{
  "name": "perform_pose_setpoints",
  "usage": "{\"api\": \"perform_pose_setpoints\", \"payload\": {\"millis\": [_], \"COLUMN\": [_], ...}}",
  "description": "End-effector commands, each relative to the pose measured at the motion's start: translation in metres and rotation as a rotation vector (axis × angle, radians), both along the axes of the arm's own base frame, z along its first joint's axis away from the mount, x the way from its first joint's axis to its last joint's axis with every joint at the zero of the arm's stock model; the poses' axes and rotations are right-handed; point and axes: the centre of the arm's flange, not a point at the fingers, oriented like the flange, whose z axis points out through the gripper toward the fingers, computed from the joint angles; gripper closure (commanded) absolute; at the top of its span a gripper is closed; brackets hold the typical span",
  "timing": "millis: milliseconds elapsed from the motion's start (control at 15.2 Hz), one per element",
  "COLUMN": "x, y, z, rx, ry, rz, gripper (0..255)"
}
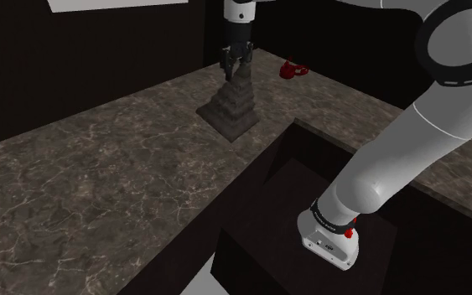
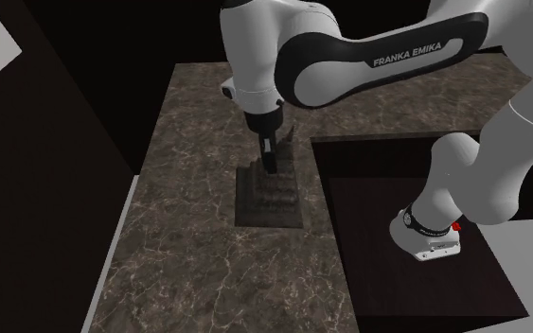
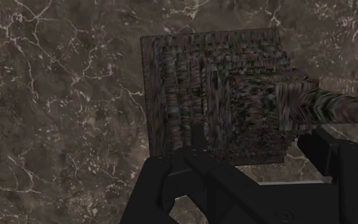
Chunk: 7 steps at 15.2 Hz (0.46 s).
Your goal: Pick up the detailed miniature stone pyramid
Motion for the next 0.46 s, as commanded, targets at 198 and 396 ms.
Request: {"api": "perform_pose_setpoints", "payload": {"millis": [198, 396], "x": [-0.001, -0.001], "y": [0.001, 0.001], "z": [0.028, 0.034], "rx": [0.000, 0.000], "ry": [-0.003, -0.003], "rz": [0.000, 0.000], "gripper": [255, 255]}}
